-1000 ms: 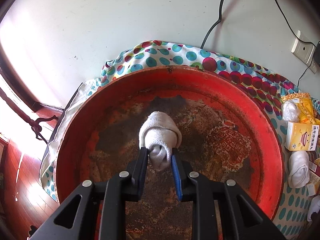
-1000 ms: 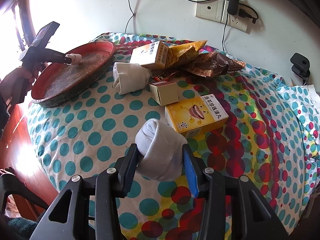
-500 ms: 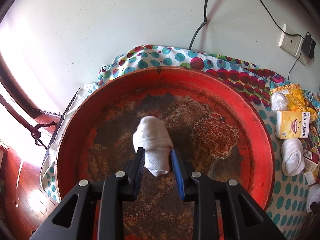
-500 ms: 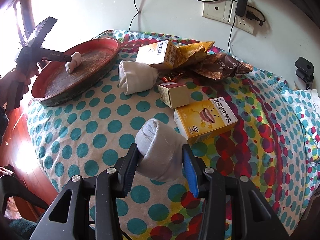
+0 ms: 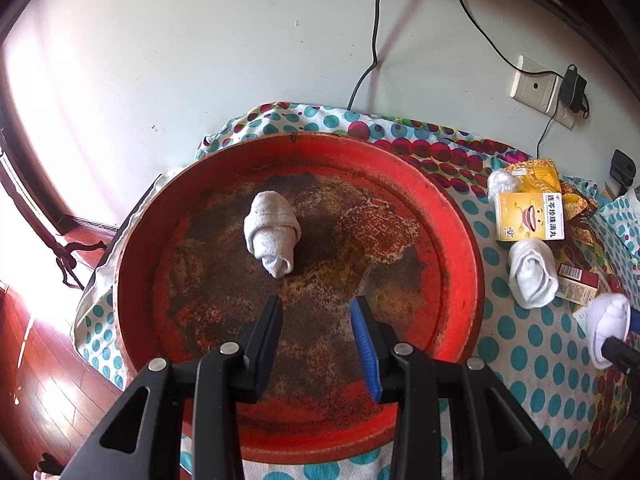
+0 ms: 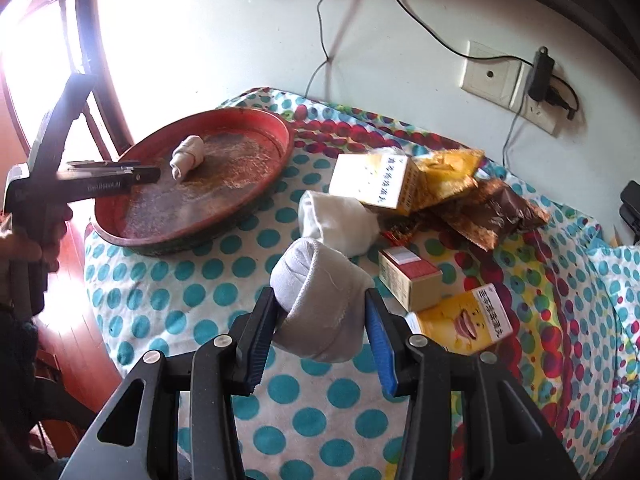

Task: Organize objects
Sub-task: 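Carry the held white sock into the red tray and open the right gripper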

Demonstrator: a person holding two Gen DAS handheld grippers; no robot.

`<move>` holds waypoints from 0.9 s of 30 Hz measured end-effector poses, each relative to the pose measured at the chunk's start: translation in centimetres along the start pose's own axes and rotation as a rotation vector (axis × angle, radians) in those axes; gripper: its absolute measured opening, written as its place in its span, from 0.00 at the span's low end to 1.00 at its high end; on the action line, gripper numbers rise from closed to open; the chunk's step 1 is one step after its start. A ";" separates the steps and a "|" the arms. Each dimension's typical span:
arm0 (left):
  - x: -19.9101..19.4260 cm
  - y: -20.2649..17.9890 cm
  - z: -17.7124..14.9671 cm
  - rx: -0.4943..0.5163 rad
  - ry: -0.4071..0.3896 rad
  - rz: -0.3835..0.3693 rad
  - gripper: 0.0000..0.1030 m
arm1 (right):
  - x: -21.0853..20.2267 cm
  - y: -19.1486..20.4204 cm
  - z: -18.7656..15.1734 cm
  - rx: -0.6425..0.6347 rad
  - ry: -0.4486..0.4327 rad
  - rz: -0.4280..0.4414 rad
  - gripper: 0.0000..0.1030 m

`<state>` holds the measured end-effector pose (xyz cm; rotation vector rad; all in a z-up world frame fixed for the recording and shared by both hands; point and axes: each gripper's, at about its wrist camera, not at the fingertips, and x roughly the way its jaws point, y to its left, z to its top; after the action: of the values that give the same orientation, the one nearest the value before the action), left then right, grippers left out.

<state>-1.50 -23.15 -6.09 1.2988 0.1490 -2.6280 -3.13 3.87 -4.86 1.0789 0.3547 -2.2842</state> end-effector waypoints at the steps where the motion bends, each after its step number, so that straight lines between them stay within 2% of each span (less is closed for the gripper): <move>1: -0.2 0.1 -0.4 -0.004 -0.005 -0.009 0.35 | 0.1 0.5 0.7 -0.008 -0.008 0.013 0.41; 6: -0.7 0.8 -1.9 -0.027 -0.025 -0.047 0.35 | 2.2 3.5 6.2 -0.066 -0.034 0.057 0.41; 12: -2.0 2.3 -1.8 -0.070 -0.081 -0.087 0.36 | 7.6 7.4 13.2 -0.108 -0.005 0.112 0.41; 15: -2.0 3.1 -1.9 -0.088 -0.080 -0.068 0.36 | 11.1 8.8 16.1 -0.093 0.037 0.141 0.41; 22: -1.3 5.0 -2.1 -0.153 -0.063 -0.061 0.36 | 18.1 11.1 19.8 -0.080 0.133 0.125 0.41; 27: -1.3 4.6 -2.1 -0.131 -0.070 -0.047 0.36 | 21.2 12.7 21.4 -0.119 0.176 0.075 0.41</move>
<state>1.92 -27.06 -6.29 1.1734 0.3386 -2.6488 -19.20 -24.43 -7.46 1.2137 0.5046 -2.0806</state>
